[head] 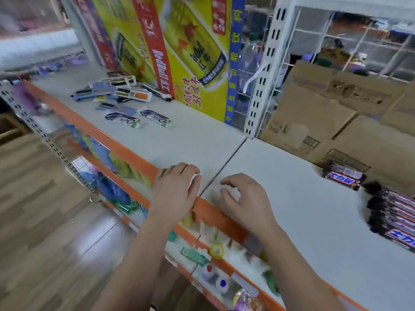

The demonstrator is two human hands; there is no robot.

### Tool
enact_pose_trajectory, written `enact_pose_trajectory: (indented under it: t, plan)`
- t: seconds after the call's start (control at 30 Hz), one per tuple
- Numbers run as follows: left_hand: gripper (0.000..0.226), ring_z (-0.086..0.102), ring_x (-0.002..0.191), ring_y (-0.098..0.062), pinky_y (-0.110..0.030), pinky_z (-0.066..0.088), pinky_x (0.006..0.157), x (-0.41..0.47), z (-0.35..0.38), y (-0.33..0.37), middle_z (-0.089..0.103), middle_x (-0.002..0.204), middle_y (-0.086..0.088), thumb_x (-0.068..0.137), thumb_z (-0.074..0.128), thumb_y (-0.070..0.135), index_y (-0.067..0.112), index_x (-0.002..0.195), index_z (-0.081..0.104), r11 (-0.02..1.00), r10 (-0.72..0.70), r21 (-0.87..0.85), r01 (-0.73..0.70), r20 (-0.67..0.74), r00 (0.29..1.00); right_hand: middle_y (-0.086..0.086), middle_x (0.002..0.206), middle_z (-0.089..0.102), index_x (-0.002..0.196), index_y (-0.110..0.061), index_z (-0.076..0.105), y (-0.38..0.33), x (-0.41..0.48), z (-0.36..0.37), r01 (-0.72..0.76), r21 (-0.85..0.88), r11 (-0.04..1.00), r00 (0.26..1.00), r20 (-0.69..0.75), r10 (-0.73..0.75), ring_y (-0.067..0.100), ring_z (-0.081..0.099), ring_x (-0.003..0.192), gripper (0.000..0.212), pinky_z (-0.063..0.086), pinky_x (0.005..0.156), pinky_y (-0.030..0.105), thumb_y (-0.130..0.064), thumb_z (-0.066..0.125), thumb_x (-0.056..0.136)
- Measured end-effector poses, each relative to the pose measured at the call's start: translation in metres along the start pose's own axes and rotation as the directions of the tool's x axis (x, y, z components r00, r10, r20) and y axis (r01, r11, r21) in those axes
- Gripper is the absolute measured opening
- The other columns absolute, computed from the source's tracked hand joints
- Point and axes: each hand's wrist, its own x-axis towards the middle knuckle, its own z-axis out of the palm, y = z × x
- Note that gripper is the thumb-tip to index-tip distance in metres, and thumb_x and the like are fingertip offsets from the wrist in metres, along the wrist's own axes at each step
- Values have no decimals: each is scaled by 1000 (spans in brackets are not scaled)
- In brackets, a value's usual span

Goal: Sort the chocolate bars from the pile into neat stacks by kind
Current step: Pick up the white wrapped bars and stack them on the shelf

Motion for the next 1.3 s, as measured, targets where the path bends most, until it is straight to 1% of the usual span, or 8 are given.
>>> enact_pose_trajectory:
  t: [0.27, 0.43, 0.6, 0.73, 0.9, 1.03, 1.17, 1.3]
  plan:
    - [32, 61, 86, -23, -37, 42, 79, 18, -69, -155, 64, 98, 4, 93, 37, 39, 21, 101, 63, 999, -34, 9, 34, 6, 999, -8, 95, 66, 95, -23, 67, -118, 86, 102, 37, 53, 998, 999, 8, -38, 12, 60, 91, 23, 48, 78, 28, -31, 51, 81]
    - [28, 61, 86, -22, -37, 41, 78, 42, -78, -220, 63, 99, 5, 94, 40, 38, 23, 102, 62, 998, -61, 11, 61, -14, 998, -8, 95, 66, 94, -22, 67, -148, 131, 138, 46, 32, 998, 999, 11, -46, 13, 60, 92, 20, 48, 80, 28, -28, 53, 81]
    - [21, 62, 88, -24, -37, 40, 80, 82, -78, -276, 64, 102, 4, 94, 50, 33, 22, 105, 64, 996, -80, 29, 80, -10, 997, -8, 96, 65, 94, -22, 67, -153, 195, 176, 5, 46, 999, 999, -40, -3, 13, 59, 93, 20, 49, 80, 31, -31, 54, 83]
    - [19, 62, 88, -25, -38, 39, 80, 127, -74, -320, 64, 104, 4, 94, 51, 31, 23, 105, 63, 997, -69, 47, 68, 23, 997, -3, 98, 66, 97, -19, 68, -153, 258, 195, -3, 56, 998, 997, -75, 7, 16, 59, 91, 13, 47, 79, 30, -21, 61, 86]
    - [18, 61, 93, -25, -40, 40, 86, 175, -67, -370, 63, 105, 3, 94, 51, 28, 23, 107, 63, 996, -85, 30, 83, 86, 993, 0, 100, 66, 101, -18, 69, -146, 336, 215, -60, -42, 997, 996, -71, 57, 19, 59, 95, 16, 44, 81, 28, -21, 62, 87]
    - [19, 60, 99, -22, -39, 40, 87, 203, -59, -403, 64, 108, 4, 94, 52, 29, 23, 107, 64, 997, -75, 5, 75, 108, 991, 5, 115, 65, 114, -15, 66, -142, 381, 229, -103, -107, 989, 994, -34, 100, 22, 56, 109, 27, 40, 90, 28, -17, 62, 87]
    - [22, 63, 91, -21, -37, 44, 80, 233, -48, -433, 66, 101, 4, 92, 48, 30, 21, 102, 65, 1000, -11, -27, 13, 86, 996, 6, 134, 55, 126, -15, 59, -135, 413, 253, -119, -198, 973, 990, 45, 130, 26, 45, 126, 46, 32, 105, 30, -13, 67, 81]
    - [30, 63, 87, -25, -41, 51, 75, 270, -37, -457, 66, 98, -1, 91, 41, 36, 19, 100, 66, 992, 66, -115, -53, 109, 992, 9, 128, 56, 123, -12, 59, -133, 427, 268, -197, -218, 956, 980, -4, 201, 32, 47, 119, 51, 35, 101, 36, -13, 74, 74]
